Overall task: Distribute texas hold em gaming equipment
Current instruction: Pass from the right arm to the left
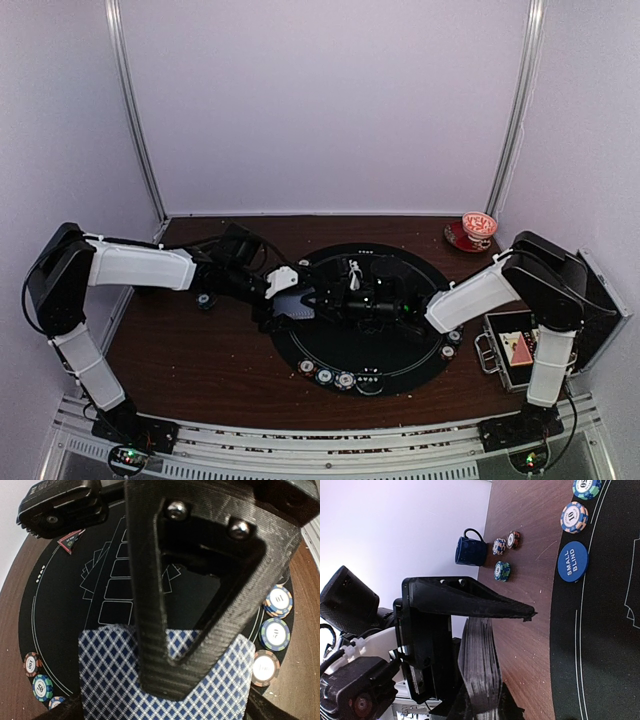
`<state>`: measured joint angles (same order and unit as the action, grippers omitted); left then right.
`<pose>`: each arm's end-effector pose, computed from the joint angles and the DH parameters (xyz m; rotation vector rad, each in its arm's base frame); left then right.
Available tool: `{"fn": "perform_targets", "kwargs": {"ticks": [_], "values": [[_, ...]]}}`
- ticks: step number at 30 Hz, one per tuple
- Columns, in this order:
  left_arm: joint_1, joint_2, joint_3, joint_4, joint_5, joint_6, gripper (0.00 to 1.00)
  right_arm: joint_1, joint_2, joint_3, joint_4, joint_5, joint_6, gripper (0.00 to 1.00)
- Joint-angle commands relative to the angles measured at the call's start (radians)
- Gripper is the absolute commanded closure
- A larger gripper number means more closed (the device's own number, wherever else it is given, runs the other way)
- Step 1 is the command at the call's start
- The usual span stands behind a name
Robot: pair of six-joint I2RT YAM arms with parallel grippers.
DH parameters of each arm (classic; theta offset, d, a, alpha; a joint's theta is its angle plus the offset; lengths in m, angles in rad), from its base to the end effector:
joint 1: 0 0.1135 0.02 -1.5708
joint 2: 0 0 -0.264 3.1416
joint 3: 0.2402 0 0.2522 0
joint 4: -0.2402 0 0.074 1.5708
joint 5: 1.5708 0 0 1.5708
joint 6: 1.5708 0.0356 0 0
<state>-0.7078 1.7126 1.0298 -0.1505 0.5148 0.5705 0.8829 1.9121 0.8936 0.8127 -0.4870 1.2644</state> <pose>0.2589 -0.2447 0.1891 1.5988 1.7492 -0.6817 0.2355 0.3128 0.1637 -0.0190 2.2354 1.8251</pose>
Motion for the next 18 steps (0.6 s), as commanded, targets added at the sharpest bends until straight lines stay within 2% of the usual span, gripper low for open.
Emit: {"fn": "perform_targets", "kwargs": {"ticks": [1,11,18], "values": [[-0.004,0.003,0.023,0.021,-0.003,0.007,0.1,-0.005,0.006,0.031,0.038,-0.008,0.005,1.0],[-0.008,-0.017,0.0,0.058,-0.03,0.002,0.22,-0.005,0.024,0.036,0.026,-0.005,0.008,1.0],[-0.014,-0.027,-0.012,0.067,-0.047,0.006,0.2,-0.005,0.031,0.042,0.025,-0.007,0.011,1.0]]}}
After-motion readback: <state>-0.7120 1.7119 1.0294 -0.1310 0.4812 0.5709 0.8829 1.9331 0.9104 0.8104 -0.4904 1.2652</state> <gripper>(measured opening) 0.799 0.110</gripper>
